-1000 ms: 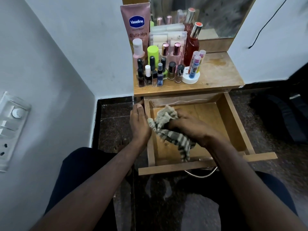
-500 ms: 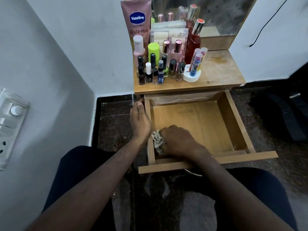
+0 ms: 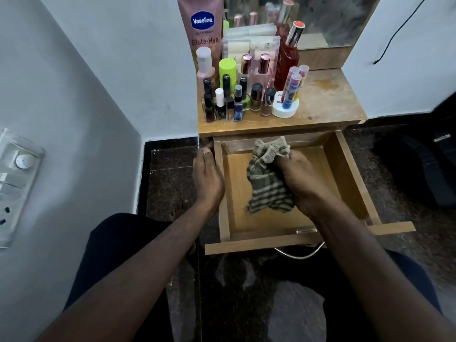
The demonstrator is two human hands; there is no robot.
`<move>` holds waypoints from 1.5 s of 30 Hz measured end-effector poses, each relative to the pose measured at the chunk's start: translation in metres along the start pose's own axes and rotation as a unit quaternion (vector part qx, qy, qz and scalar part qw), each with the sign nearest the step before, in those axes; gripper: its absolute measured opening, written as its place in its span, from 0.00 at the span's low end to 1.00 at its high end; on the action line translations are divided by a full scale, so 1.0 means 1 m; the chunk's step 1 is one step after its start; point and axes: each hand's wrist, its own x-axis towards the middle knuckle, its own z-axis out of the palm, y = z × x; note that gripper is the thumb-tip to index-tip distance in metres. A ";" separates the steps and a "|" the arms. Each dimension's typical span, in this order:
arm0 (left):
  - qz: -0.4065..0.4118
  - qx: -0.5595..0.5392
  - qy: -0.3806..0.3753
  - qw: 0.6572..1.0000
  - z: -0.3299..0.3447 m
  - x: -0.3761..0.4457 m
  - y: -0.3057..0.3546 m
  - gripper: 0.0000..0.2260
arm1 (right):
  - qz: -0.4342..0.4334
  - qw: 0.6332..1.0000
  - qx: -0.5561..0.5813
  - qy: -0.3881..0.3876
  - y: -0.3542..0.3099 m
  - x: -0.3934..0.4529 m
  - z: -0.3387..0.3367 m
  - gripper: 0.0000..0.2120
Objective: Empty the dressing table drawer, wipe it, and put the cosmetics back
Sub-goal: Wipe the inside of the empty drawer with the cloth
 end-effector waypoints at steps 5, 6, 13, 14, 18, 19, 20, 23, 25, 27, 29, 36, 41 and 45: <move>-0.010 0.007 -0.002 1.000 -0.001 0.001 0.000 0.23 | -0.070 0.957 -0.252 0.129 0.019 0.017 -0.004 0.18; -0.011 0.006 -0.003 1.000 -0.001 0.001 0.000 0.23 | -0.091 0.936 -0.305 0.152 0.020 0.017 -0.003 0.18; -0.013 -0.016 -0.001 1.000 -0.001 -0.002 0.003 0.25 | -0.150 0.884 -0.376 0.234 0.022 0.024 -0.002 0.12; -0.015 -0.015 0.001 1.000 -0.001 -0.002 0.004 0.26 | -0.144 0.886 -0.373 0.236 0.022 0.027 -0.001 0.11; -0.013 -0.020 0.002 1.000 0.000 -0.004 0.007 0.24 | -0.098 0.900 -0.374 0.200 0.027 0.045 0.016 0.07; -0.013 -0.015 0.003 1.000 -0.001 -0.004 0.007 0.24 | -0.080 0.908 -0.371 0.180 0.029 0.053 0.024 0.06; -0.009 -0.006 0.001 1.000 -0.001 -0.004 0.008 0.24 | -0.067 0.910 -0.375 0.161 0.031 0.060 0.035 0.06; 0.015 0.018 -0.004 1.000 0.000 -0.004 0.007 0.23 | -0.070 0.893 -0.426 0.130 0.038 0.080 0.064 0.08; 0.019 0.030 -0.001 0.999 -0.001 -0.002 0.005 0.23 | -0.064 0.898 -0.419 0.118 0.043 0.088 0.076 0.07; 0.010 0.021 0.002 1.000 0.000 -0.001 0.004 0.26 | -0.033 0.939 -0.333 0.074 0.048 0.089 0.080 0.07; -0.002 0.008 -0.001 1.000 0.000 -0.002 0.004 0.27 | 0.034 0.987 -0.155 0.035 0.043 0.085 0.077 0.10; -0.103 -0.088 -0.019 0.991 0.001 0.006 -0.003 0.26 | 0.058 0.924 0.351 -0.138 -0.014 0.034 0.036 0.17; -0.083 -0.077 -0.028 0.993 -0.008 -0.007 0.019 0.22 | 0.033 0.979 0.201 -0.009 -0.008 0.032 0.014 0.13; -0.071 -0.063 -0.025 0.995 -0.009 -0.008 0.019 0.22 | -0.012 0.988 -0.093 0.119 0.003 0.036 -0.021 0.15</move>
